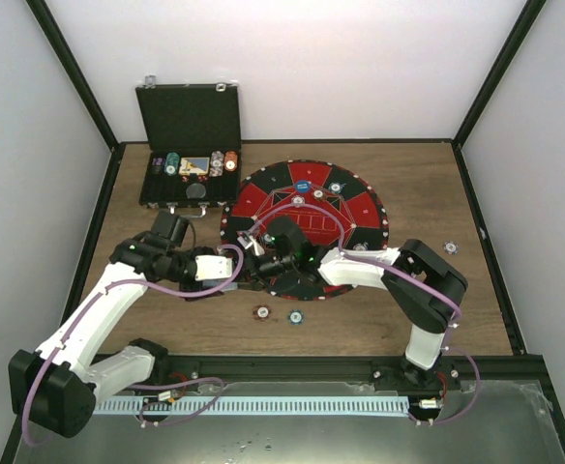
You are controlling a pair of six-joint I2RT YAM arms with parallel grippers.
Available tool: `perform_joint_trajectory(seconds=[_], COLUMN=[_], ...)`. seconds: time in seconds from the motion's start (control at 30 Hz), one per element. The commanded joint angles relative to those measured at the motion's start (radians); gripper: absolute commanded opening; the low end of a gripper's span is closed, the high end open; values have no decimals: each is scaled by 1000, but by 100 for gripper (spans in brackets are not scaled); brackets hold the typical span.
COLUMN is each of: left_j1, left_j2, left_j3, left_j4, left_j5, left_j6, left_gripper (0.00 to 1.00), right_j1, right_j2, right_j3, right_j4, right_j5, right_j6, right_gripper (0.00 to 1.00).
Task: Distribute texas hold em gaming equipment
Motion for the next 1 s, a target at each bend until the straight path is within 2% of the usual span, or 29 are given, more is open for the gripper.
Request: perform_joint_trajectory(seconds=[0.0, 0.33, 0.63, 0.8, 0.97], left_j1=[-4, -4, -4, -4, -3], left_j2=[9, 12, 11, 10, 8], left_j3=[19, 15, 7, 6, 21], left_j4=[-3, -8, 4, 6, -1], left_j5=[35, 16, 17, 19, 31], left_j6=[-4, -2, -8, -7, -16], left_gripper=[11, 9, 9, 10, 10], right_j1=[-3, -58, -59, -27, 3], right_j2=[-9, -71, -120, -91, -8], right_j3=[39, -17, -30, 27, 76], right_j4=[-70, -103, -115, -142, -124], right_j5=[2, 6, 17, 22, 13], right_j6=[-47, -73, -75, -91, -78], right_gripper=[56, 54, 50, 66, 66])
